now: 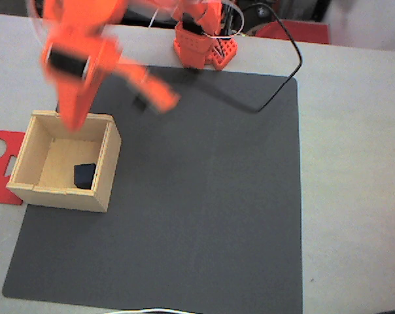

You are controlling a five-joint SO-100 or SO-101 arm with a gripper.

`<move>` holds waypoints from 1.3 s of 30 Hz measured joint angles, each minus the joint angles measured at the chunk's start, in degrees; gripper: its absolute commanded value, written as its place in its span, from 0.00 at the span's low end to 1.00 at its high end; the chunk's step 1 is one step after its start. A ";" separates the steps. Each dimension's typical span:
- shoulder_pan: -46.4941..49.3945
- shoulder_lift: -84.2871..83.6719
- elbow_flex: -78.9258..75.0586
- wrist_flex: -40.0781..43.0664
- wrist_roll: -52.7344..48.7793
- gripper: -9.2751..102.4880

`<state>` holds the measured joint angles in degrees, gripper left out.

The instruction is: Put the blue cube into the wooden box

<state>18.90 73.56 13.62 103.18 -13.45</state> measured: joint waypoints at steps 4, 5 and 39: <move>-5.19 15.56 2.37 0.09 -0.44 0.08; -6.50 19.42 4.04 0.09 -0.70 0.08; -19.07 115.40 130.17 -27.16 -9.14 0.08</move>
<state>-0.18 188.96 143.79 76.03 -22.59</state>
